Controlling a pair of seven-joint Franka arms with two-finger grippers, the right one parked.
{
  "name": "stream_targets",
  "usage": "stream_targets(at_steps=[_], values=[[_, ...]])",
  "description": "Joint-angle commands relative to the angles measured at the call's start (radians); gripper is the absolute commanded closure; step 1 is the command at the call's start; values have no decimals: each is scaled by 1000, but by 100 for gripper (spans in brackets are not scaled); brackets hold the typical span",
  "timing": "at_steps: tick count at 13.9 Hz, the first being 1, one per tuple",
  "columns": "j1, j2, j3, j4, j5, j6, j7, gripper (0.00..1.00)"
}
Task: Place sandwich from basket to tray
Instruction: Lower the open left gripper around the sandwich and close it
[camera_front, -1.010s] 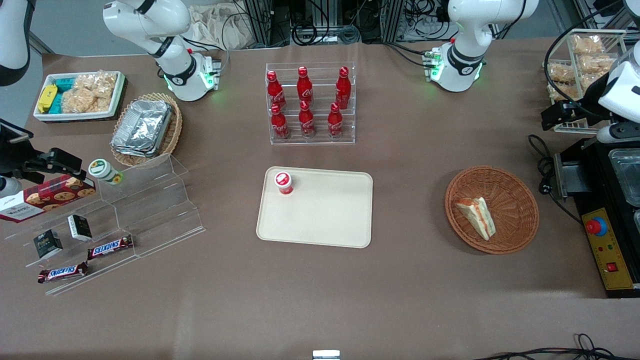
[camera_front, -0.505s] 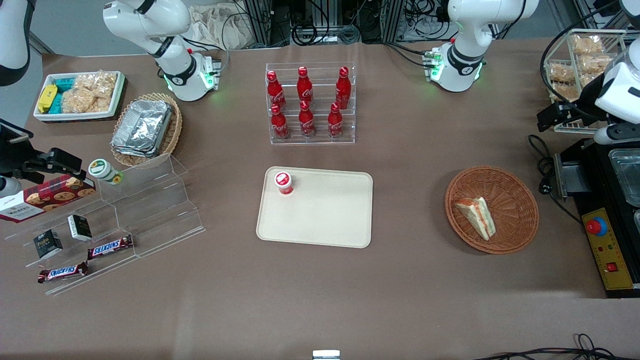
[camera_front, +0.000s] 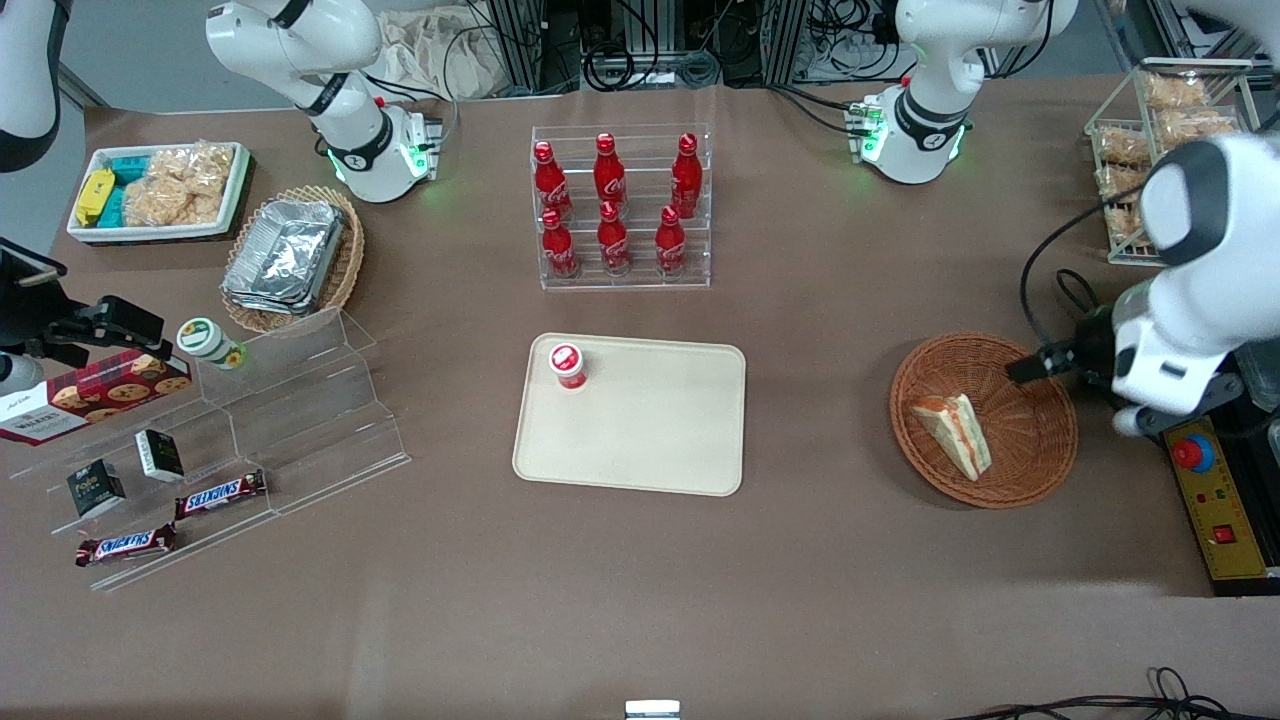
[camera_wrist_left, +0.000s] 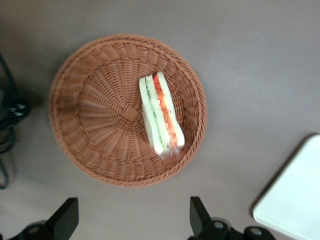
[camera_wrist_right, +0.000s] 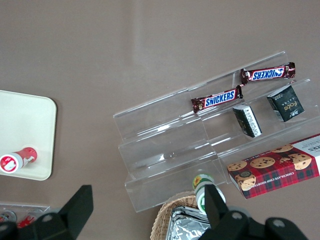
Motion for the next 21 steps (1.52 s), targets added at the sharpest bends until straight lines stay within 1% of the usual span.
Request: stream_targets(at_steps=[1, 5, 8, 10, 11, 12, 13, 15, 16, 17, 18, 19, 21], values=[[-11, 116, 2, 17, -6, 90, -91, 0], [-17, 193, -1, -42, -6, 265, -203, 0], [-60, 245, 0, -63, 0, 341, -246, 0], [-66, 251, 2, -98, 5, 376, -250, 0], [-66, 251, 3, -118, 14, 391, -250, 0], [-66, 251, 3, -123, 52, 393, -250, 3], [-65, 251, 3, -128, 78, 388, -248, 14], [-65, 247, 5, -131, 83, 381, -239, 49], [-66, 239, 5, -129, 97, 370, -237, 64], [-66, 231, 5, -123, 112, 346, -237, 73], [-66, 216, 3, -112, 123, 317, -236, 80], [-66, 196, 3, -94, 126, 289, -234, 83], [-66, 147, 0, -36, 126, 222, -231, 84]])
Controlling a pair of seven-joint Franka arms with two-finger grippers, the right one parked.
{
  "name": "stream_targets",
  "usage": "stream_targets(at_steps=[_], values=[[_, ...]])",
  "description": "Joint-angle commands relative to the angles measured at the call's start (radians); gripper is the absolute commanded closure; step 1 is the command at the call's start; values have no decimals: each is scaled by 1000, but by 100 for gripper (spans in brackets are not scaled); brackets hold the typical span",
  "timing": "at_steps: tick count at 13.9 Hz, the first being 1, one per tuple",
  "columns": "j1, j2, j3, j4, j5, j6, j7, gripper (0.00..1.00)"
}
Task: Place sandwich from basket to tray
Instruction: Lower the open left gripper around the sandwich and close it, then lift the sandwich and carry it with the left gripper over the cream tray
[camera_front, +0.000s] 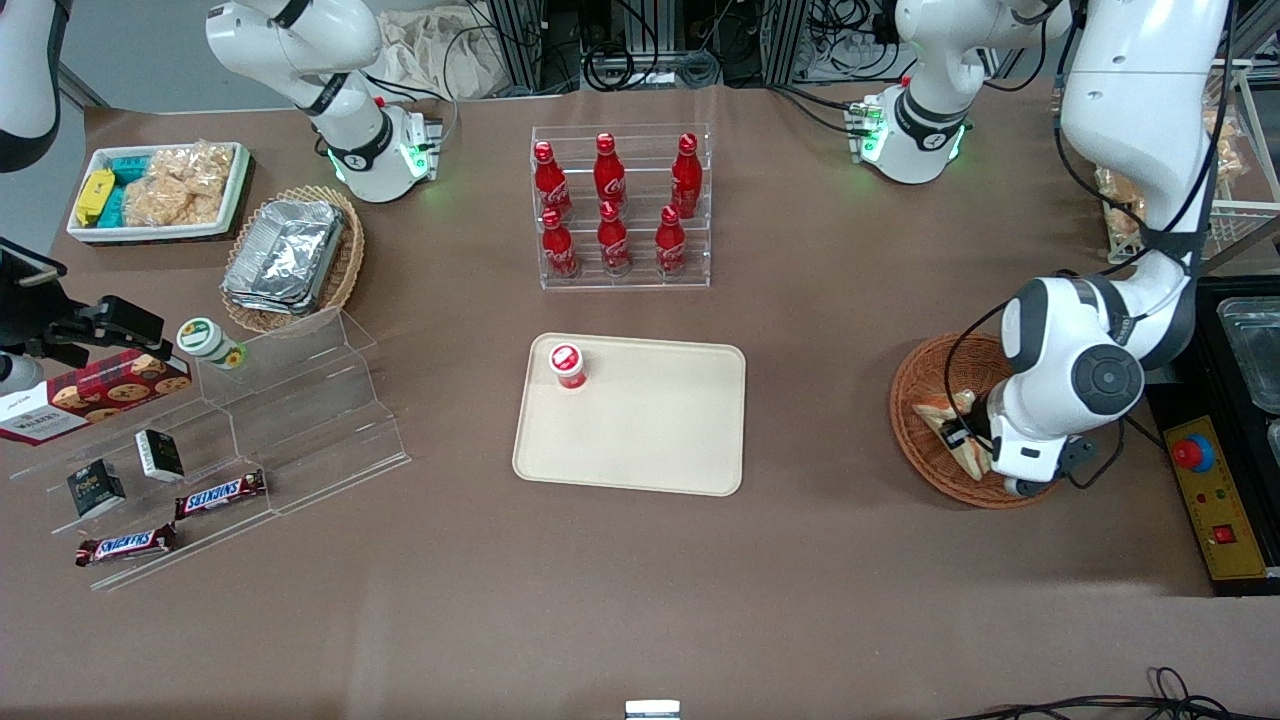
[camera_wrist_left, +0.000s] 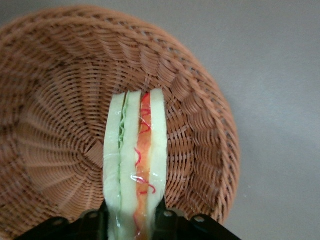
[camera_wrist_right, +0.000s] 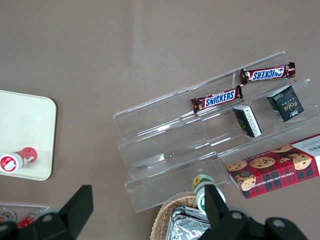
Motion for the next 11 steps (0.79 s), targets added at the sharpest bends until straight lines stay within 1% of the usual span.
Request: stream_targets(at_steps=[1, 4, 8, 10, 11], values=[[-9, -95, -2, 74, 15, -117, 1, 84], [-10, -164, -37, 194, 15, -236, 41, 86], [-12, -173, -103, 471, 18, -596, 36, 85], [-12, -182, -141, 542, 34, -703, 12, 85], [-12, -192, -178, 565, 41, -736, -26, 85]])
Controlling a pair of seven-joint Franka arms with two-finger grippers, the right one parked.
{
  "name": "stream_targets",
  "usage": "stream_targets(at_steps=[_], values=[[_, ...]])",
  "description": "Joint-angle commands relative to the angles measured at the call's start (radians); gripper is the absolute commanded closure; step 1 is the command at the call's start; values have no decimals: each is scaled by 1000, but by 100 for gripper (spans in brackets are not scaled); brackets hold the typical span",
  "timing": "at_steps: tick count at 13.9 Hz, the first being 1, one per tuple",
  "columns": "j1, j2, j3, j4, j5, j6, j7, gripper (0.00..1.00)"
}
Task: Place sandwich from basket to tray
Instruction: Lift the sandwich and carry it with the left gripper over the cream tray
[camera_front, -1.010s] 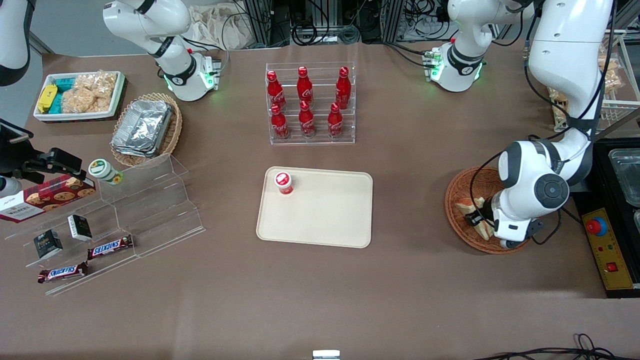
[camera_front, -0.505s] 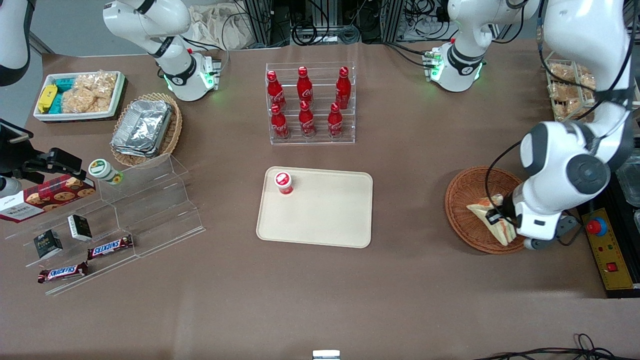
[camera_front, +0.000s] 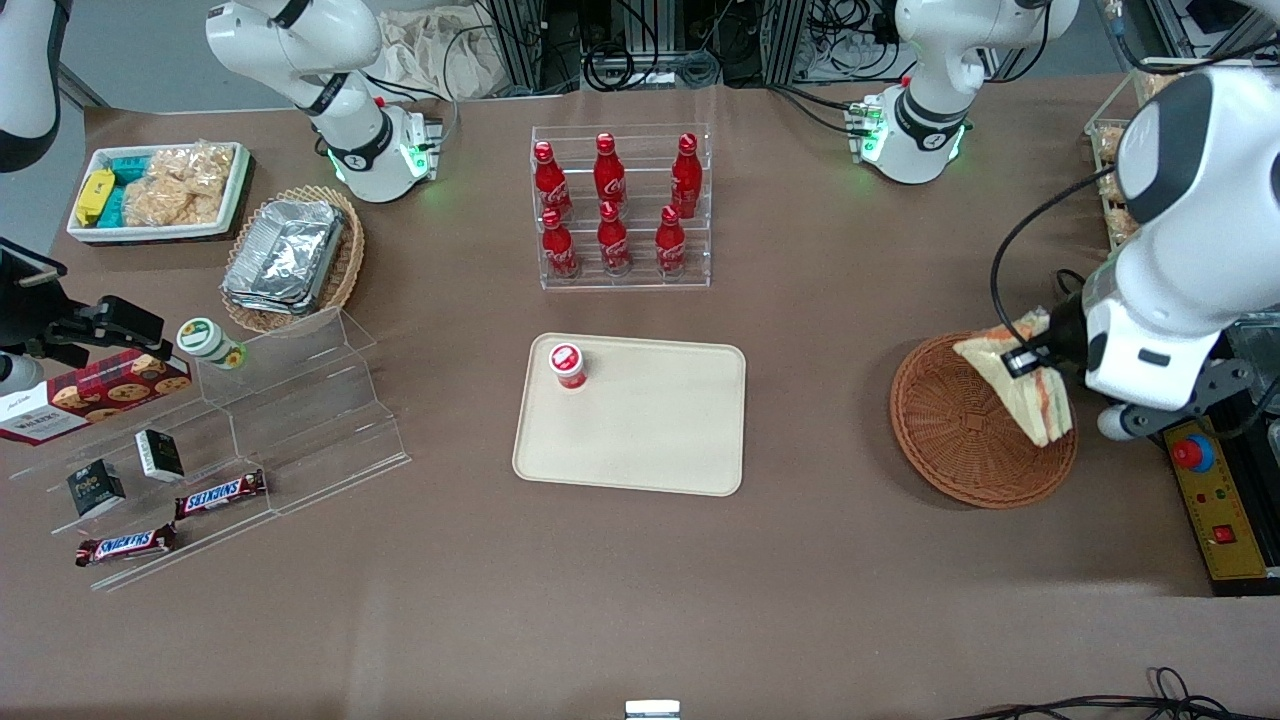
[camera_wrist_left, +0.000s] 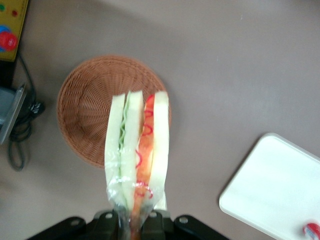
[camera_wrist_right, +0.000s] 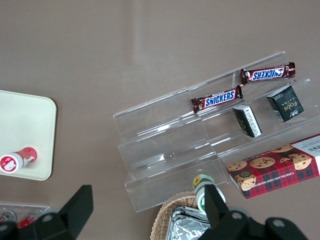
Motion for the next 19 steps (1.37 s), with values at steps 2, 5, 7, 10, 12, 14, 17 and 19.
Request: stream_targets(at_steps=[2, 5, 7, 10, 12, 14, 17, 19], values=[[-6, 6, -125, 92, 28, -99, -165, 85], [-9, 21, -281, 89, 28, -88, -364, 85], [-64, 82, -305, 89, 31, -62, -411, 85], [-164, 226, -303, 81, 42, 100, -516, 84], [-230, 340, -303, 81, 80, 203, -567, 84], [-258, 433, -302, 81, 123, 282, -619, 84], [-307, 553, -294, 81, 138, 384, -639, 84], [-334, 598, -274, 79, 147, 419, -648, 84]])
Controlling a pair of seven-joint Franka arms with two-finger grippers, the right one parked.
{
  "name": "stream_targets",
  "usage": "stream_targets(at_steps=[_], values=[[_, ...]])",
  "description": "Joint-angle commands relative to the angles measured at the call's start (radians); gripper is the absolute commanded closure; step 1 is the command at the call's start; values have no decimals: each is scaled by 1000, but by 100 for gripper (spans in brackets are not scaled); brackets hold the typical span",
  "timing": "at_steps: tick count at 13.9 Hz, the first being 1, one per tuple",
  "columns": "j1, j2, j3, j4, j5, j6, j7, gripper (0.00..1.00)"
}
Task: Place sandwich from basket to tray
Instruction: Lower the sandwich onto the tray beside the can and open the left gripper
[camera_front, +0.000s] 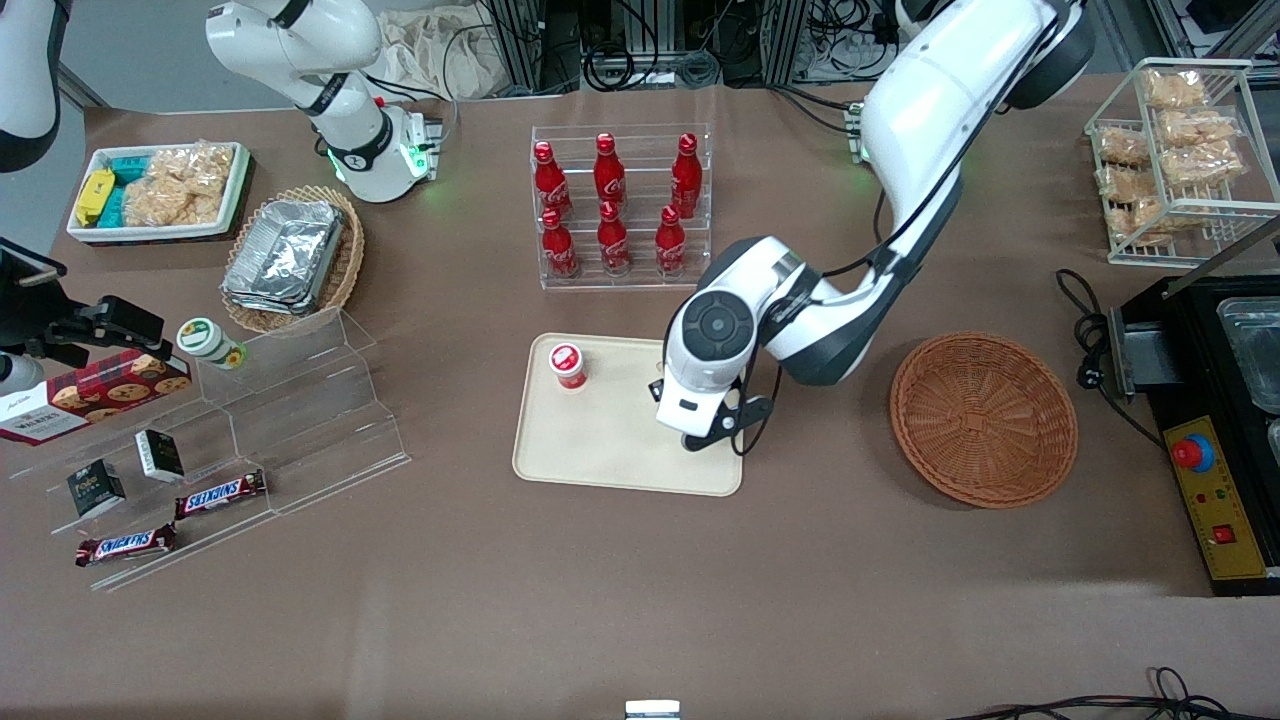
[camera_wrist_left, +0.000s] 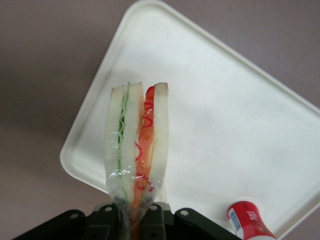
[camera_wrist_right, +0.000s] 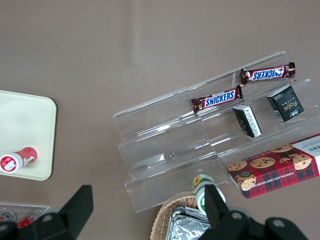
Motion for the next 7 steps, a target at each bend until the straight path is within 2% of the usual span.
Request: stream_targets(at_steps=[1, 5, 6, 7], values=[[-46, 53, 22, 39, 44, 12, -32, 83], [-48, 80, 23, 40, 53, 31, -30, 78], [-48, 84, 23, 39, 55, 32, -29, 73], [-48, 89, 23, 40, 56, 32, -29, 62]])
